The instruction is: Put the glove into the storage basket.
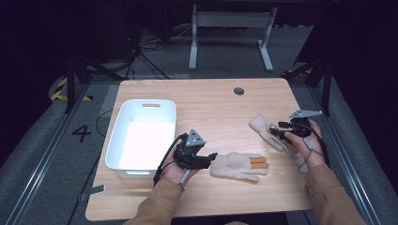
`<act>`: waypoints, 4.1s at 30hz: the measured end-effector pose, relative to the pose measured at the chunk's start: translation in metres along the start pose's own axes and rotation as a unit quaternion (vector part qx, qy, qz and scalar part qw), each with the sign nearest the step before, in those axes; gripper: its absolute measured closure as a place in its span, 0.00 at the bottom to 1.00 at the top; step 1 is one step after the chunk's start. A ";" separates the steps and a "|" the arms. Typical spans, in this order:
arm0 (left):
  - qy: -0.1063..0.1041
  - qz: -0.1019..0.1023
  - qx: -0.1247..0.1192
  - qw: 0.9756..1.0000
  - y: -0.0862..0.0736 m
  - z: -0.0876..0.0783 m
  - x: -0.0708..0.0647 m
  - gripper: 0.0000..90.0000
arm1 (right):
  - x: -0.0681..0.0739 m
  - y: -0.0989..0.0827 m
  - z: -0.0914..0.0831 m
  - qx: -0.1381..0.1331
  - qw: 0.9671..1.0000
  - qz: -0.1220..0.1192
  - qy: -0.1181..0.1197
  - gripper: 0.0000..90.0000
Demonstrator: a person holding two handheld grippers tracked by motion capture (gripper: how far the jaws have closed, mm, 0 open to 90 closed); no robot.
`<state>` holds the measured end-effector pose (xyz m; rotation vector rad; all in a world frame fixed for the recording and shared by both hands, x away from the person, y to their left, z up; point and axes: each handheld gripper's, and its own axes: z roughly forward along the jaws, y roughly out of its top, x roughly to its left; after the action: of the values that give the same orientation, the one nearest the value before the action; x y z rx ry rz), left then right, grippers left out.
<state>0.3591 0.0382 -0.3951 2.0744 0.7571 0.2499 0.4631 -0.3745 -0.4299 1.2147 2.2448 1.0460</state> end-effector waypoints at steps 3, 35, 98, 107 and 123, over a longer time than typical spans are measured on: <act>0.004 0.004 0.003 1.000 -0.002 -0.001 -0.001 0.45 | -0.002 -0.001 0.004 0.002 1.000 0.006 -0.002 0.49; 0.006 0.006 0.011 1.000 -0.006 0.003 -0.002 0.44 | -0.002 -0.009 0.016 0.015 1.000 -0.011 -0.015 0.72; -0.011 0.015 0.014 1.000 -0.001 0.006 -0.004 0.43 | 0.103 0.054 -0.048 -0.062 0.958 -0.188 0.207 0.73; -0.012 0.014 0.012 1.000 -0.001 0.006 -0.003 0.43 | 0.117 0.052 -0.040 -0.063 0.942 -0.220 0.246 0.73; -0.012 0.012 0.011 1.000 -0.001 0.006 -0.002 0.43 | 0.143 0.045 -0.021 -0.037 0.930 -0.240 0.276 0.73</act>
<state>0.3593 0.0335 -0.3990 2.1050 0.7233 0.2298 0.3954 -0.2489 -0.3795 0.3027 2.6787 1.3583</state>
